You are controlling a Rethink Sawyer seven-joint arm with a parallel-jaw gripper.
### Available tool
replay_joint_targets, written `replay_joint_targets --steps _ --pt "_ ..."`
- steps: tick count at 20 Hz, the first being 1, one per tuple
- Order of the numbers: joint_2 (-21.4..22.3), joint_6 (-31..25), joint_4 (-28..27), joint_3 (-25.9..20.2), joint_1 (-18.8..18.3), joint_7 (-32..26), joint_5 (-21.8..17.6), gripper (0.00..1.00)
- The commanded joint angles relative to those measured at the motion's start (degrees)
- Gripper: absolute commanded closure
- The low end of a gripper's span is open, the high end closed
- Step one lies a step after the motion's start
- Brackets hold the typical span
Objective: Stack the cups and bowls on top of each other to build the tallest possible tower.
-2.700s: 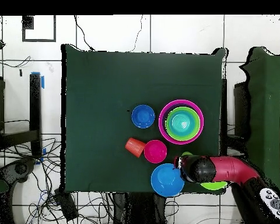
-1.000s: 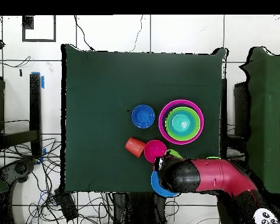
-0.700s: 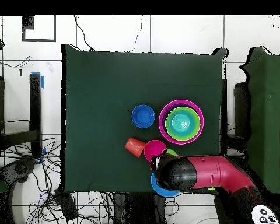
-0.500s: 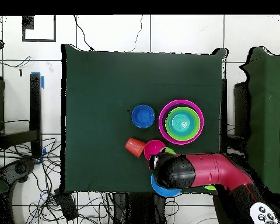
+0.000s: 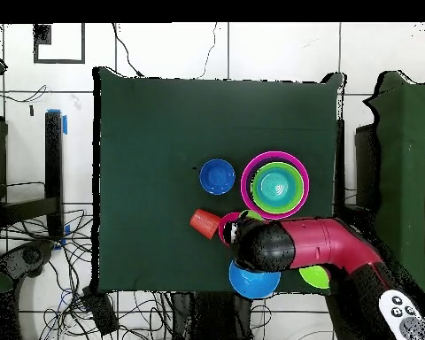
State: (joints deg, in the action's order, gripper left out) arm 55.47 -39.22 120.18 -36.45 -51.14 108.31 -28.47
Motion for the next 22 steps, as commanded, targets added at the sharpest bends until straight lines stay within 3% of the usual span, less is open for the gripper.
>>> replay_joint_targets --steps 1,22 --pt "-5.9 -6.2 -5.8 -3.7 1.4 -12.2 -2.8 1.00" --pt "-12.8 -14.1 -14.7 -7.4 -3.1 -20.9 -7.7 1.00"
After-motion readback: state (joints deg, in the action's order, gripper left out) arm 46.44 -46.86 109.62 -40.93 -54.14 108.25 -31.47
